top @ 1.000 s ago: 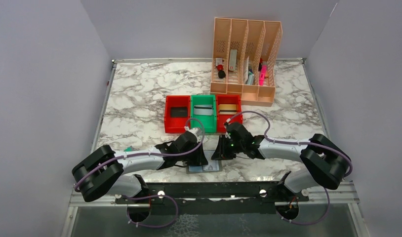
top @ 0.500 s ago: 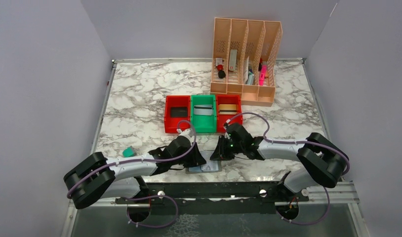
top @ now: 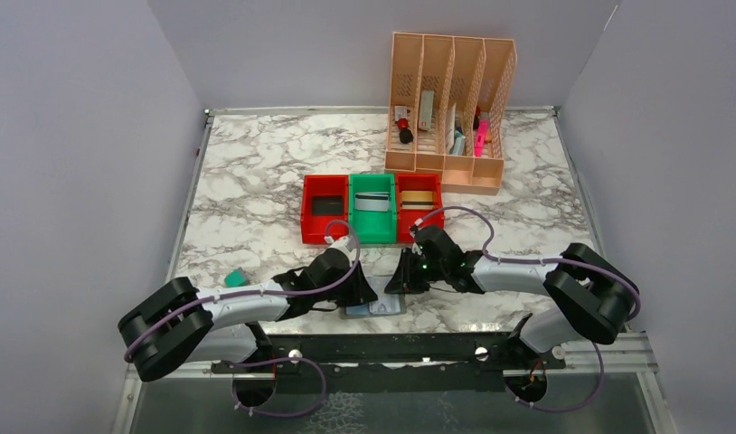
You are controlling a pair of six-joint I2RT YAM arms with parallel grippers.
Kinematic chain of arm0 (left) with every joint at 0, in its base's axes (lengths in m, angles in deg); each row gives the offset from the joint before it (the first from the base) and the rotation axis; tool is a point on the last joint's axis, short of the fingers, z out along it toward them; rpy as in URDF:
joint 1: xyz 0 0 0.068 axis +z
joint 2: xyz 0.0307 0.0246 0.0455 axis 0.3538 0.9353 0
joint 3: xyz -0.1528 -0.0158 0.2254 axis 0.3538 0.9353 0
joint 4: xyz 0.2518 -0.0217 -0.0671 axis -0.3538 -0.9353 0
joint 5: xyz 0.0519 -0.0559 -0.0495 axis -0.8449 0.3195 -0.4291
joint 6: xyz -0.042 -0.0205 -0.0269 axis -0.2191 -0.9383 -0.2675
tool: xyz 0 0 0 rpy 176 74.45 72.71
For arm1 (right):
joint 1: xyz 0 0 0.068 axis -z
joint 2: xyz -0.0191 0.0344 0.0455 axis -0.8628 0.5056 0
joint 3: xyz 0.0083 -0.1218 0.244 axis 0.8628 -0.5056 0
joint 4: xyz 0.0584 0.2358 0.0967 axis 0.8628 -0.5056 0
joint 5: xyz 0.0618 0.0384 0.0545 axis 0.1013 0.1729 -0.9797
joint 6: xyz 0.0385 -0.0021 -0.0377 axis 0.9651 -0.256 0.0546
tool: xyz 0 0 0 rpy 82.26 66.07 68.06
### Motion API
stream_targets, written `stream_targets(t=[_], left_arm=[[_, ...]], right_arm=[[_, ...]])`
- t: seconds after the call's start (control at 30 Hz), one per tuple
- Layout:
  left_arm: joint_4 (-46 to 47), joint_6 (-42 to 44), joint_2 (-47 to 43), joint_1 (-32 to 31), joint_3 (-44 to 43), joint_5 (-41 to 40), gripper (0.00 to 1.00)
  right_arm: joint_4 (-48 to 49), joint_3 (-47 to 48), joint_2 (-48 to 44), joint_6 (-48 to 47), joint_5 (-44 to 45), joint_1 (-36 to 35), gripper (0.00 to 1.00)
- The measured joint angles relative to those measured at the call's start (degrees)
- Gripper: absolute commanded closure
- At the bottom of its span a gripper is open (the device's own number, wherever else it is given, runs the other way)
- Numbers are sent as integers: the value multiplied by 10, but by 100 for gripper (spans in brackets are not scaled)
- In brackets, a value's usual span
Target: Take the credit cards out of the card holder
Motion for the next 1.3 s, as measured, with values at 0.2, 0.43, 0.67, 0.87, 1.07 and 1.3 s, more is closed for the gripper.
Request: stream_targets(t=[0.2,0.43,0.67,0.87,1.07,1.3], left_arm=[[-1,-7,-17,0,1,0,80],[9,-14,-35,0,14,1,98],[9,-14,-39,0,14,3,100],[-14,-13,-71,0,14,-6,100],[-65,-11,-115,0,13,-34,98],[-77,-7,-113,0,14,-39,86]], right_arm=[[0,-1,0,1,0,0,77],[2,-2,0,4,0,0,77],[1,-2,-1,4,0,0,77],[-1,-2,-4,4,7,0,78],[-1,-2,-4,4,11,0,78],[-5,2,-4,-6,6,0,75]])
